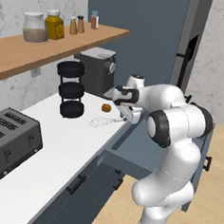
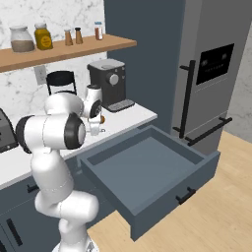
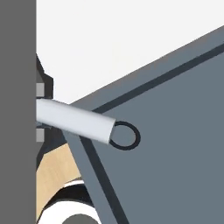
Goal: Pick the whisk from the drawer and place it on the counter.
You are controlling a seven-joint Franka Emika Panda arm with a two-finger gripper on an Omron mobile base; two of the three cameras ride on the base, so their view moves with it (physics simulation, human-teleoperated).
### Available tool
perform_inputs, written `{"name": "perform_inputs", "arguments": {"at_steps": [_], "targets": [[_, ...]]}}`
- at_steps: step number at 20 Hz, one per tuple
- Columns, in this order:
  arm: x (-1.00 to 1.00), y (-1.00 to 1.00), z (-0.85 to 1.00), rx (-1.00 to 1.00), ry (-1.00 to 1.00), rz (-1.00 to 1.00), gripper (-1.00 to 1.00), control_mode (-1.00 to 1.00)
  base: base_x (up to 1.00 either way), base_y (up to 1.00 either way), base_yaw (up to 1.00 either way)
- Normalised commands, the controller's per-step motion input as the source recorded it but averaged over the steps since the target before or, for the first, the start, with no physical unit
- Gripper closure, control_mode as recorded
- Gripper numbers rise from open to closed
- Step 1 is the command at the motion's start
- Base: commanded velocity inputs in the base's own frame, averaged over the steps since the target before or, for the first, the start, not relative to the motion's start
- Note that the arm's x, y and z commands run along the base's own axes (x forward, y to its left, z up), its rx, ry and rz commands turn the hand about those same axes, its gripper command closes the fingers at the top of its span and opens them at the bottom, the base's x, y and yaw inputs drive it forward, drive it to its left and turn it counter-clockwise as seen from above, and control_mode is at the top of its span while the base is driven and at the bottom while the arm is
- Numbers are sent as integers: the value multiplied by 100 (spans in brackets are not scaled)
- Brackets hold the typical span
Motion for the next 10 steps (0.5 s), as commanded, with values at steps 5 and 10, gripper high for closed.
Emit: {"name": "perform_inputs", "arguments": {"at_steps": [5,10], "targets": [[25,100,-44,-2,-3,1,100,-100,0,0,0],[49,94,-41,0,-20,0,100,-100,0,0,0]]}}
